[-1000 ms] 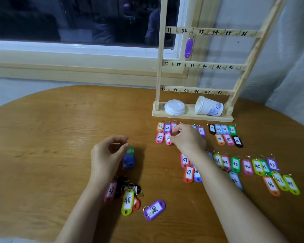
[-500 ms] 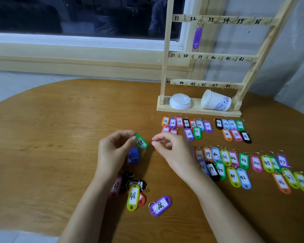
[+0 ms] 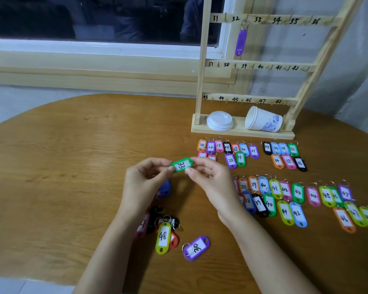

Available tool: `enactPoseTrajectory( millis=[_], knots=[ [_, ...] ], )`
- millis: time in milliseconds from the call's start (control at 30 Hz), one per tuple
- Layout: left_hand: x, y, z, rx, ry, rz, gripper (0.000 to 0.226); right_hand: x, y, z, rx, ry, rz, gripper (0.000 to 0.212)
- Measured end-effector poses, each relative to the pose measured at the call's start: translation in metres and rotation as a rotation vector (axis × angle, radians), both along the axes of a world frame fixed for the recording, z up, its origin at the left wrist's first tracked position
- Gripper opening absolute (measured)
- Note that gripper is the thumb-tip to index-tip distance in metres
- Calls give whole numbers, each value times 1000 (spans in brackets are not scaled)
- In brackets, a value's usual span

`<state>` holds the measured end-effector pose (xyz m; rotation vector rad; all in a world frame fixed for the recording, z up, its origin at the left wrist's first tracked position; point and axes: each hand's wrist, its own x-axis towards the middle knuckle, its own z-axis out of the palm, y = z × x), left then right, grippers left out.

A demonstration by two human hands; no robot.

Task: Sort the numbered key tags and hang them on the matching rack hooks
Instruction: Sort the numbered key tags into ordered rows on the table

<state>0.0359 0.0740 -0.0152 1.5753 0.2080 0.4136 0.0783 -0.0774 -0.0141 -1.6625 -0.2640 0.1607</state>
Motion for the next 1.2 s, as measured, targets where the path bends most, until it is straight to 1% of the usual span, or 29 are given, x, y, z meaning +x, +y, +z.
enactPoseTrajectory(
  millis=[133, 300, 400, 500, 633, 700, 833, 967, 1000, 1100, 1167, 1200],
  knots=[
    [0, 1, -1, 24, 39, -43, 9, -2, -2, 2, 130, 123, -39, 21],
    [-1, 1, -1, 137, 66, -53, 7, -1, -3, 4, 191, 166, -61, 20],
    [-3, 8, -1, 304, 70, 49, 5, 1, -6, 7, 202, 143, -119, 19],
    [-6, 16, 0, 550, 104, 150, 10, 3, -12, 12, 187, 115, -140, 17],
    [-9, 13, -2, 725, 204, 68, 29, 2, -19, 18, 176, 92, -138, 10],
    [-9, 9, -3, 788, 224, 34, 33, 0, -22, 21, 163, 74, -136, 10],
    [-8, 5, -1, 790, 234, 84, 30, -3, -38, 29, 149, 21, -144, 9],
    [-4, 4, -3, 721, 259, 139, 38, -1, -64, 31, 82, -8, -209, 9],
    [-4, 4, -4, 711, 254, 162, 36, 0, -71, 31, 66, -10, -226, 10],
    [-4, -1, -1, 728, 203, 227, 22, 2, -91, 32, 40, -13, -272, 10],
    [-3, -5, 1, 733, 156, 217, 17, 3, -102, 33, 43, -18, -302, 10],
    [-2, -8, 1, 703, 127, 197, 16, 2, -108, 33, 37, -18, -315, 10]
  ],
)
